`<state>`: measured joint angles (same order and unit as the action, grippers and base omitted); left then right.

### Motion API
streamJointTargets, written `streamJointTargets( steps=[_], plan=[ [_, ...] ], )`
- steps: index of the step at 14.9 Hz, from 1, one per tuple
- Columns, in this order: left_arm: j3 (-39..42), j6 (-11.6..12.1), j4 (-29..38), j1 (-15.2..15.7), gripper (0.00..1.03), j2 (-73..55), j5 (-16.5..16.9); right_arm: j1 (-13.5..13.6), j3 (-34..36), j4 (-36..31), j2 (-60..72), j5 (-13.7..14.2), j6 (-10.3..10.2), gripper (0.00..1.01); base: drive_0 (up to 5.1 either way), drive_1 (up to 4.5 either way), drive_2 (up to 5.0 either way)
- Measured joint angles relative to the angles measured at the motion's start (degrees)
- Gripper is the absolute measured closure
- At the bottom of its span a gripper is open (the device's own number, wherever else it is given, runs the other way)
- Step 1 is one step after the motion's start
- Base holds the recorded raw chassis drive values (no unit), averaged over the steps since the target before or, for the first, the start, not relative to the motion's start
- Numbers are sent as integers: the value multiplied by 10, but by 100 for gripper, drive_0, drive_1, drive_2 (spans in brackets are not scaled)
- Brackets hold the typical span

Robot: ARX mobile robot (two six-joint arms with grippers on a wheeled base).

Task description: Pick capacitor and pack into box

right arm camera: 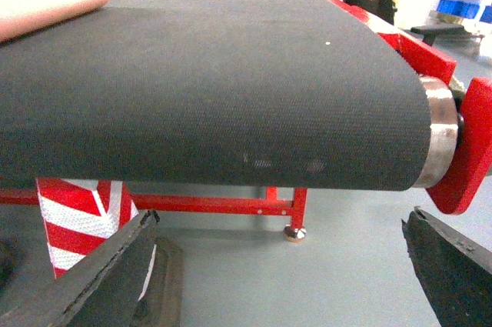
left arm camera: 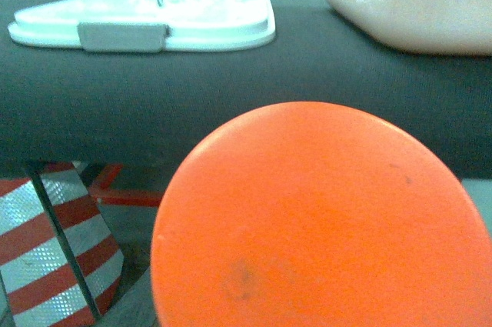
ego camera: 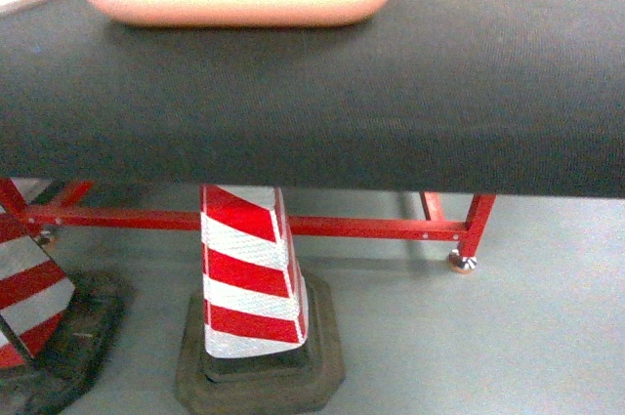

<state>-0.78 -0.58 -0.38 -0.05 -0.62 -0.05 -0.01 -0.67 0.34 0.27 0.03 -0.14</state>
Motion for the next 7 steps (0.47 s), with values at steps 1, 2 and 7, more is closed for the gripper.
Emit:
streamJointTargets(
  steps=[1,2,7],
  plan=[
    [0,0,0,0,59,0,0,0,0,0,0,-1,1,3,0,0,0],
    [0,0,0,0,59,0,0,0,0,0,0,0,-1,3,0,0,0],
    [0,0,0,0,59,0,0,0,0,0,0,0,0,3,0,0,0]
  ],
)
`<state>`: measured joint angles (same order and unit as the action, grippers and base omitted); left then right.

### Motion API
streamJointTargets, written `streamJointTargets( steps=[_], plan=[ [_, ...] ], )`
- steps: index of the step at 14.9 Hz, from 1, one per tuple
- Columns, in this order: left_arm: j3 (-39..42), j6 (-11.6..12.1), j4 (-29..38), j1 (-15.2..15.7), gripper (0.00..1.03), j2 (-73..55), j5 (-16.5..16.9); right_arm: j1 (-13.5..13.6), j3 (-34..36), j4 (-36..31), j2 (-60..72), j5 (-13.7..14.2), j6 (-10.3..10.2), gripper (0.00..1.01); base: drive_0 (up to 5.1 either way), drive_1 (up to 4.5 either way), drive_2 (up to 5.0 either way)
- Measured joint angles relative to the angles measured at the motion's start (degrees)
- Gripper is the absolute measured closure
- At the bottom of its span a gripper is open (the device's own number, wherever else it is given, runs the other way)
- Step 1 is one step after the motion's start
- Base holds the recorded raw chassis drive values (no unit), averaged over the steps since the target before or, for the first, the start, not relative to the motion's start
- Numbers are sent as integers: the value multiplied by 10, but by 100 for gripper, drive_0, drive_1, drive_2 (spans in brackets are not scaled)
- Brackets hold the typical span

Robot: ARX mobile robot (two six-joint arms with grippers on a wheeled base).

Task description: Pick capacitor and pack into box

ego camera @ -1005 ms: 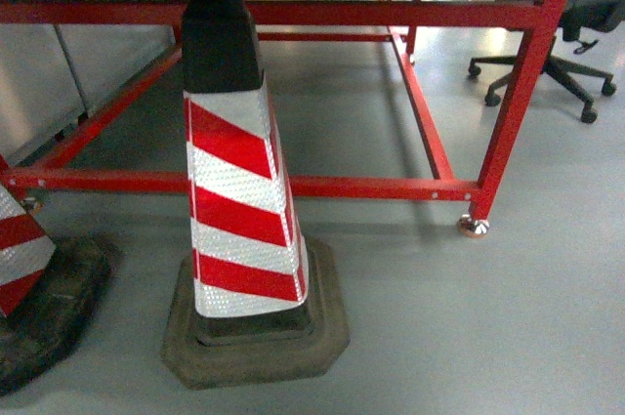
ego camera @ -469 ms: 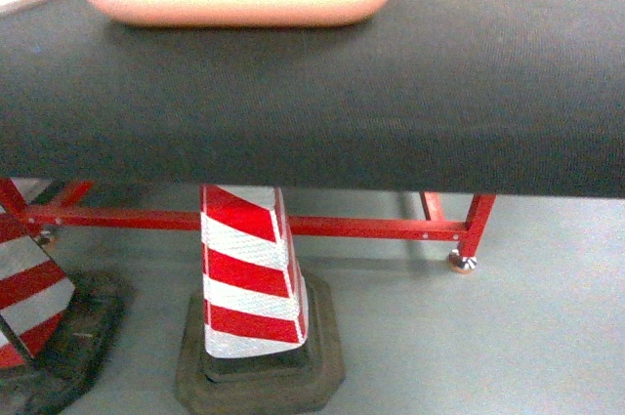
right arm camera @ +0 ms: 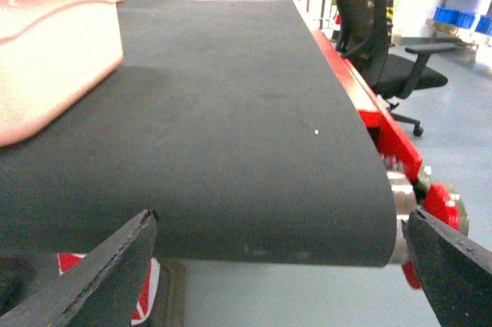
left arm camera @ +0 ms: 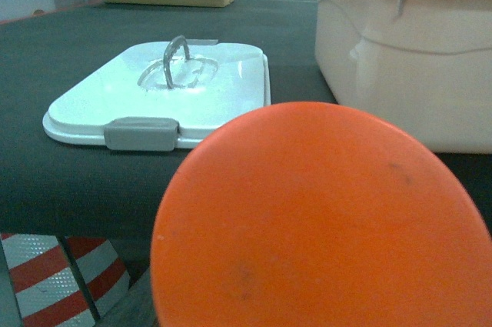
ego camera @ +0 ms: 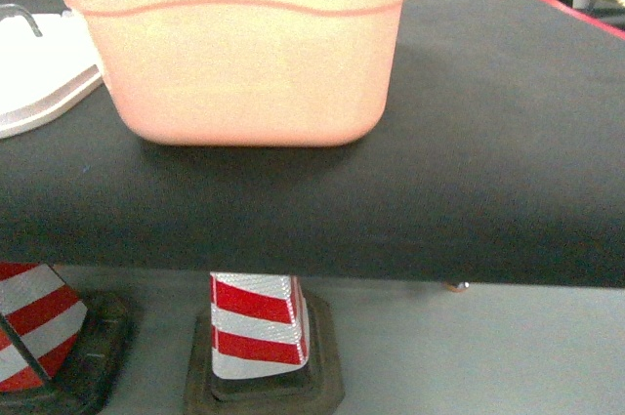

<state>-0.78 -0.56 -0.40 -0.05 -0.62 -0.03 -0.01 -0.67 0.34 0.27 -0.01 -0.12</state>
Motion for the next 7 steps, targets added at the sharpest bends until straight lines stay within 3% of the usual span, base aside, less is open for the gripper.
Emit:
streamJointTargets(
  steps=[7],
  plan=[
    [0,0,1,0,59,0,0,0,0,-1,0,1,-1,3,0,0,0]
  ],
)
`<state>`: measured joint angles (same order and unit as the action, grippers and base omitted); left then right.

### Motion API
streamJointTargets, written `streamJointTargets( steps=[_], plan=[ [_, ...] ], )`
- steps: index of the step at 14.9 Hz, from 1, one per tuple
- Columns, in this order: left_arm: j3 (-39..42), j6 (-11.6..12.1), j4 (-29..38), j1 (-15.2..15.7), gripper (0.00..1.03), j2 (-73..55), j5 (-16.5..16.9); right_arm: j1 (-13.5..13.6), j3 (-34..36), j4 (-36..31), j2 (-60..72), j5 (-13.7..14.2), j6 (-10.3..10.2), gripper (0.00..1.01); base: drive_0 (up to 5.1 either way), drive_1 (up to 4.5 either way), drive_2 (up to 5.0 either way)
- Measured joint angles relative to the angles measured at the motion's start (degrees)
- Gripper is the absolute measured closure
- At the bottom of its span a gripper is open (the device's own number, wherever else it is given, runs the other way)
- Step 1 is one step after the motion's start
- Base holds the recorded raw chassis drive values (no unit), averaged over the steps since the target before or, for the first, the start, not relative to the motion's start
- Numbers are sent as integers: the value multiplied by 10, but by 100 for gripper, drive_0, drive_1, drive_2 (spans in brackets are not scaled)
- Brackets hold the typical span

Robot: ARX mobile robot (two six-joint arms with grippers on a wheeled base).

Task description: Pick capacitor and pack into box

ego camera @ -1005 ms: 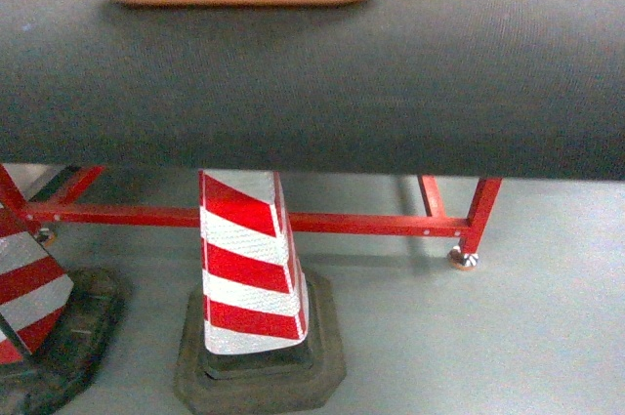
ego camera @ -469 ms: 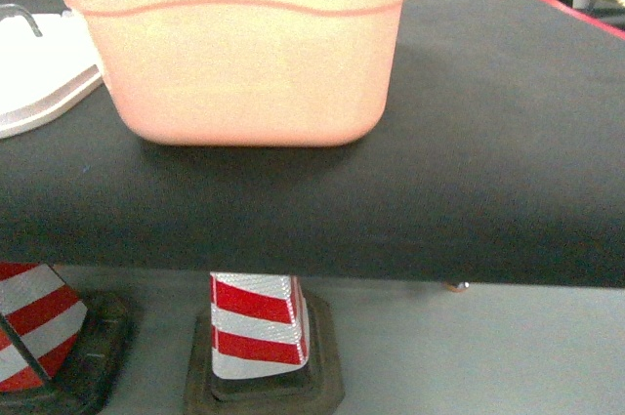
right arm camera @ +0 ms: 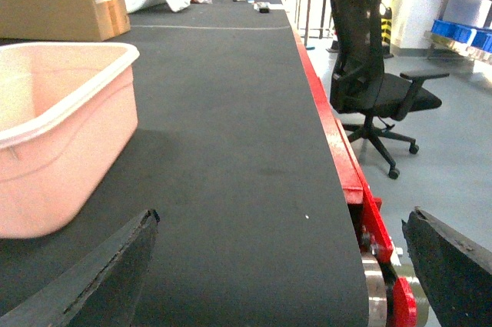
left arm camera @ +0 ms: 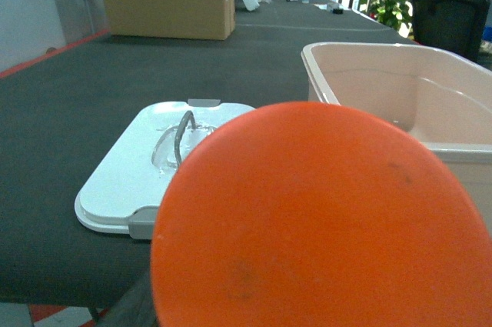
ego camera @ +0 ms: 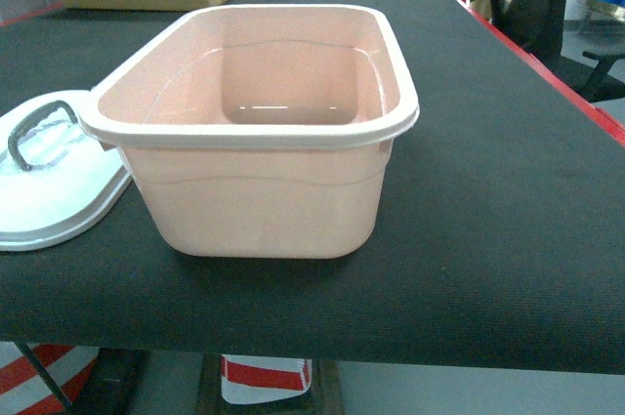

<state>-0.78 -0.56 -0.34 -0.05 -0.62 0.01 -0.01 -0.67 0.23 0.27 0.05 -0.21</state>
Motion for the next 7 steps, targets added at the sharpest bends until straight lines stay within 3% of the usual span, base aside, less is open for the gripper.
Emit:
streamJointTargets(
  steps=[7],
  plan=[
    [0,0,0,0,59,0,0,0,0,0,0,0,0,3,0,0,0]
  ],
)
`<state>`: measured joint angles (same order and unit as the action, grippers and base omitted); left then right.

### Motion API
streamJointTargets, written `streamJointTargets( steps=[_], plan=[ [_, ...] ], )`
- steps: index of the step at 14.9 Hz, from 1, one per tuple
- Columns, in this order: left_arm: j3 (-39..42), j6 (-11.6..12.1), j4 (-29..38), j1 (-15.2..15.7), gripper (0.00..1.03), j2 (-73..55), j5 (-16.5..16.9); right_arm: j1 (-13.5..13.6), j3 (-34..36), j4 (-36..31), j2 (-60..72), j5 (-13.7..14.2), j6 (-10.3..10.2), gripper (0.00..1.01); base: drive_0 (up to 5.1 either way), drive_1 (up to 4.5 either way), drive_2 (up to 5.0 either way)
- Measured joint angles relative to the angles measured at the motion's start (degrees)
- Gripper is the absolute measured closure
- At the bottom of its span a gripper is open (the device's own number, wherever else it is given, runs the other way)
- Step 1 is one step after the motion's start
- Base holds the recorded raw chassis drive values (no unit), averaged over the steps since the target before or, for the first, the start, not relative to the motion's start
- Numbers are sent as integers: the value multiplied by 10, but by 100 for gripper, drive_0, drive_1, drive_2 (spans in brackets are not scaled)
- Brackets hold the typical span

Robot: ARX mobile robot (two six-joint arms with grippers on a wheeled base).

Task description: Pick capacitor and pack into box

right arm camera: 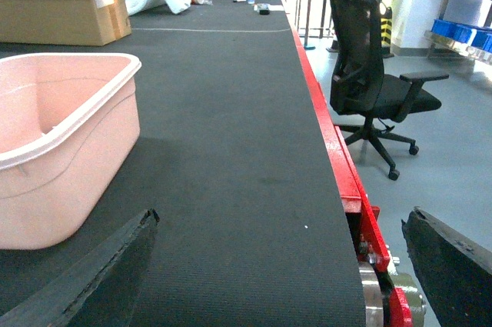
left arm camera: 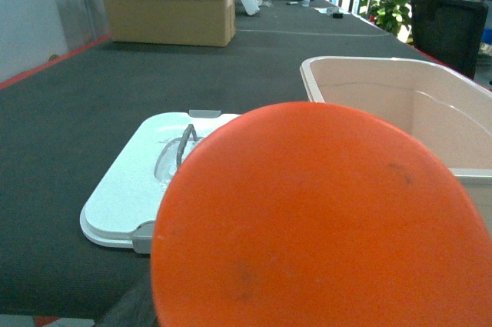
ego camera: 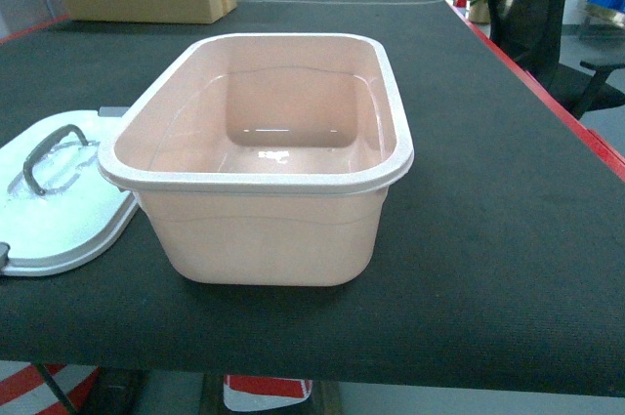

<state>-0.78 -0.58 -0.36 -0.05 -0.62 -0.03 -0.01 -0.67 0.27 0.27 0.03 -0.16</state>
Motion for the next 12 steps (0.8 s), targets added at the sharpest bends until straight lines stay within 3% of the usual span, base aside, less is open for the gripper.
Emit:
streamJointTargets(
  steps=[5,7,8,9,10,12],
  plan=[
    [0,6,16,-1,59,-5,6,0,0,0,0,0,0,3,0,0,0],
    [-19,14,267,-85,59,-201,-44,0,0,0,0,0,0,3,0,0,0],
    [-52,21,391,-132,59,-352,-71,0,0,0,0,0,0,3,0,0,0],
    [-116,21,496,-161,59,-492,-90,0,0,0,0,0,0,3,0,0,0],
    [-200,17,562,-183,59,-610,-101,0,0,0,0,0,0,3,0,0,0],
    [-366,21,555,-208,59,-817,-118,0,0,0,0,0,0,3,0,0,0]
  ],
)
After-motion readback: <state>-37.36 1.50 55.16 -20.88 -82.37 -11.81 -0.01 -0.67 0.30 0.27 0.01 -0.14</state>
